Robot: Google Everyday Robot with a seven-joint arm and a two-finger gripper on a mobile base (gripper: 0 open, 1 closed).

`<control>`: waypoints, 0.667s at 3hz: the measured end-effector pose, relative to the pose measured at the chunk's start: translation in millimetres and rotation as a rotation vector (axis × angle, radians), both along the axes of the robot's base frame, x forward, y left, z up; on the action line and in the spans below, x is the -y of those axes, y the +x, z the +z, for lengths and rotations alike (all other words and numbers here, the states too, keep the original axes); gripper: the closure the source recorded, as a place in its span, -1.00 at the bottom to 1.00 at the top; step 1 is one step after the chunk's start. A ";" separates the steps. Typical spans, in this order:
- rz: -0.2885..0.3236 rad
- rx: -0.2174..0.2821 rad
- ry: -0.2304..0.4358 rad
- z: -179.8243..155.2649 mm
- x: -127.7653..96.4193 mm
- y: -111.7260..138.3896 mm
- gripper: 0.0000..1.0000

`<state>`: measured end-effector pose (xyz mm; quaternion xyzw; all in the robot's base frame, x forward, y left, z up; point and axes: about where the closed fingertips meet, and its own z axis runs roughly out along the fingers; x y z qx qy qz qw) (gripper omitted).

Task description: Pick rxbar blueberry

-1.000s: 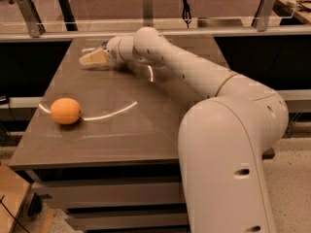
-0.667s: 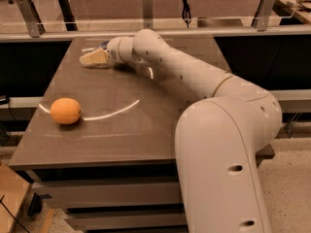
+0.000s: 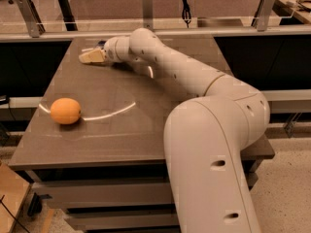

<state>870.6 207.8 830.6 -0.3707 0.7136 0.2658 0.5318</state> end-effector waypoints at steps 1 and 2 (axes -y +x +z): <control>0.007 -0.001 -0.012 0.1 -4.1 0.2 -0.17; 0.006 -0.001 -0.015 0.3 -4.5 -0.2 0.30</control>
Offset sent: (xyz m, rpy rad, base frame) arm 0.0010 -0.0019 0.0042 -0.0182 -0.0021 -0.0040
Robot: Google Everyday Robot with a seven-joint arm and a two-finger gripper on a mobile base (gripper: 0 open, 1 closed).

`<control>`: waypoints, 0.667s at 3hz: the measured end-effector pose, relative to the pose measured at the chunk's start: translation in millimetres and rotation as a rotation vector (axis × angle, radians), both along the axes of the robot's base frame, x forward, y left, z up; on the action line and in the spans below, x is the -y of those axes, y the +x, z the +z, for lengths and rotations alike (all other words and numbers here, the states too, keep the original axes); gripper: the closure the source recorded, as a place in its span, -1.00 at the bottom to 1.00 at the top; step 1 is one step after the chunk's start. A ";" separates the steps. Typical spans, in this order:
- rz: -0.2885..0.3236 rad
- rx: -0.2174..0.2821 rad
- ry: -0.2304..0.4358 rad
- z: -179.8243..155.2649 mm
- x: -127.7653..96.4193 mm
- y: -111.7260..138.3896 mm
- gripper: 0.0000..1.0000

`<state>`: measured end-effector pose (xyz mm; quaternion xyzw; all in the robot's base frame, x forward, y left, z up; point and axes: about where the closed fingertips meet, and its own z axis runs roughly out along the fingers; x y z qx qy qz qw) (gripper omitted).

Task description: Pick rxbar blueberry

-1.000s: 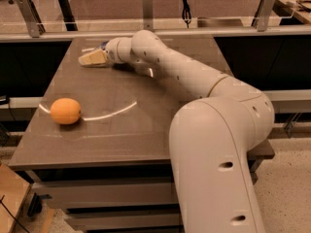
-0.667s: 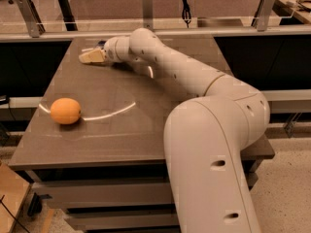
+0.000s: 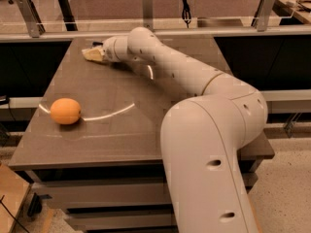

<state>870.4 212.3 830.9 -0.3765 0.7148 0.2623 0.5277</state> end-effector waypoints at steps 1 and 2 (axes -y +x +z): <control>-0.002 0.007 0.009 5.7 -0.2 -1.2 0.76; 0.006 0.048 0.041 38.1 1.7 -4.5 1.00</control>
Offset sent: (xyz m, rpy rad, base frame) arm -0.0080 -0.0114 0.0866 0.0851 -0.1096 0.0103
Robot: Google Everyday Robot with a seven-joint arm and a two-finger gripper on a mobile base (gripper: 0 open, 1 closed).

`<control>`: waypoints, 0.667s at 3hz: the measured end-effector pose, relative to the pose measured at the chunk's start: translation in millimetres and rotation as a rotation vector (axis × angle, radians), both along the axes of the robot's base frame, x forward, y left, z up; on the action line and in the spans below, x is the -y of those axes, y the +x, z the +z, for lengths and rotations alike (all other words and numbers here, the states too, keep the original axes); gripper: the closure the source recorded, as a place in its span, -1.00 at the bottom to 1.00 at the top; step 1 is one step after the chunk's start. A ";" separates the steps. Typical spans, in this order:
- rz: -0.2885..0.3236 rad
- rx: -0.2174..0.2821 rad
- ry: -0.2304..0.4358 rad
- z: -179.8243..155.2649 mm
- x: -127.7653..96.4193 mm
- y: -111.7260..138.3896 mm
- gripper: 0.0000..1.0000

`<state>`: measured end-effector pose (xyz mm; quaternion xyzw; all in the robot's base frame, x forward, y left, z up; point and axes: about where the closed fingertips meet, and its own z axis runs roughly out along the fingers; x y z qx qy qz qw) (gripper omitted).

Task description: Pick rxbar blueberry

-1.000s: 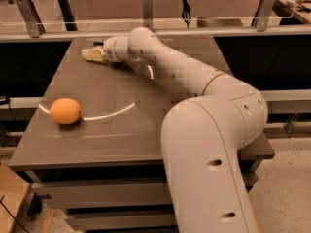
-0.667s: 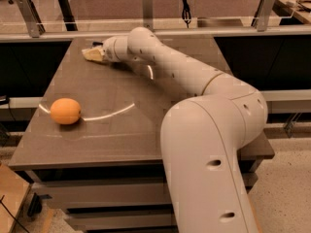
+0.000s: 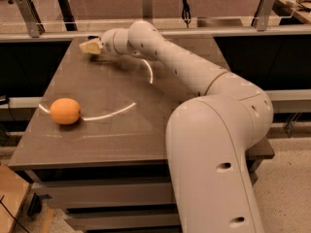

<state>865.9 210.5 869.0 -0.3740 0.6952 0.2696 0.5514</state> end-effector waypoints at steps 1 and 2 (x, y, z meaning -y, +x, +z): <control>0.028 0.067 0.030 46.3 1.9 -6.7 1.00; 0.054 0.140 0.032 91.8 4.9 -13.5 1.00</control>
Offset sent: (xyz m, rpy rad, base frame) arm -0.0214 -0.0187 0.1590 0.0182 -0.2519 0.0790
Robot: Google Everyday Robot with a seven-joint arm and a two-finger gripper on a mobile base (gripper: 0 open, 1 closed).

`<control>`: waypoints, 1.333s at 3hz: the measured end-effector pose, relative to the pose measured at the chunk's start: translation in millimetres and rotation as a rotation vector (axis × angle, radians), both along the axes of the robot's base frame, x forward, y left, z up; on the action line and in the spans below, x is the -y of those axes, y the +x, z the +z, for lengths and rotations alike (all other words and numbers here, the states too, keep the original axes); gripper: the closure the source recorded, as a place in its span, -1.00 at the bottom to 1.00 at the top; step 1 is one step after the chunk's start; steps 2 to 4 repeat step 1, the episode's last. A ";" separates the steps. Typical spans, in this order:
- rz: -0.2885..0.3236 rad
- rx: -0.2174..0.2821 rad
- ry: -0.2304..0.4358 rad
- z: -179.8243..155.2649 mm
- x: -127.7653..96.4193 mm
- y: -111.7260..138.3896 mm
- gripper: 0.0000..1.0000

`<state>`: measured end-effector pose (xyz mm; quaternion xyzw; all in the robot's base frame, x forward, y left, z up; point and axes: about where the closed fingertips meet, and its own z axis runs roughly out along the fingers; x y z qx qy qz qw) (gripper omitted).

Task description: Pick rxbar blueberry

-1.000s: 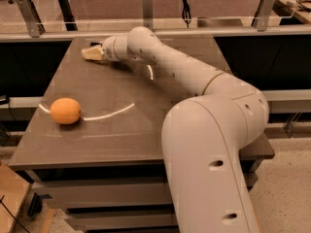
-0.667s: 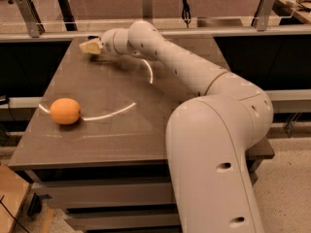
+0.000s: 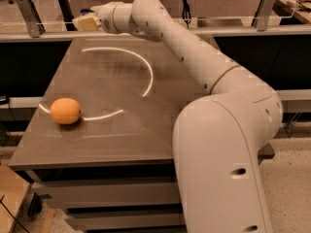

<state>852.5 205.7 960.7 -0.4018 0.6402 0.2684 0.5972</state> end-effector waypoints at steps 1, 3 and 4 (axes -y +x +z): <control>0.000 0.000 0.000 0.0 -0.1 0.0 1.00; 0.000 0.000 0.000 0.0 -0.1 0.0 1.00; 0.000 0.000 0.000 0.0 -0.1 0.0 1.00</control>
Offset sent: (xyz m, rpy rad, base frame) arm 0.0000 0.0000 0.0000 0.0000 0.0000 0.0000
